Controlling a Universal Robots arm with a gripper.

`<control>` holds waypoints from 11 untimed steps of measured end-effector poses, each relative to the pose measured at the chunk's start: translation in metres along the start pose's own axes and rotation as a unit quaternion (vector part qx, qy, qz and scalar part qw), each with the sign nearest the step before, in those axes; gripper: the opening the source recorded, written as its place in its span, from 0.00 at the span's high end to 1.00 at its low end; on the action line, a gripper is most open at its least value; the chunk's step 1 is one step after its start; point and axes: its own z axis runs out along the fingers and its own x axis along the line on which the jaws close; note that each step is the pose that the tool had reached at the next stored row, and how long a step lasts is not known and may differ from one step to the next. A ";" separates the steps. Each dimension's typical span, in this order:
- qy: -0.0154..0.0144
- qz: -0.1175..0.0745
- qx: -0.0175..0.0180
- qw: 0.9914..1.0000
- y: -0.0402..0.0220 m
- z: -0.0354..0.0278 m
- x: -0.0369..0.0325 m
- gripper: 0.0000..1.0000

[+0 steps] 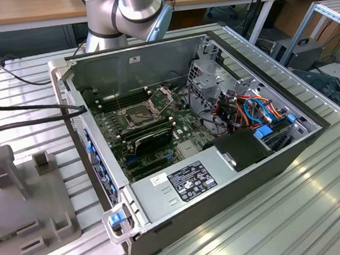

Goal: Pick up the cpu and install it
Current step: 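Pick up the cpu and move it towards the insertion slot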

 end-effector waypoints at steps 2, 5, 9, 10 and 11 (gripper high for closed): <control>0.000 0.000 0.000 1.000 0.0001 -0.0028 0.0000 0.46; 0.000 0.000 0.000 1.000 0.0003 -0.0064 -0.0001 0.46; 0.000 0.000 0.000 1.000 0.0005 -0.0119 -0.0002 0.46; 0.001 0.000 0.001 1.000 0.0006 -0.0136 -0.0002 0.46; 0.000 0.000 0.001 1.000 0.0007 -0.0152 -0.0003 0.46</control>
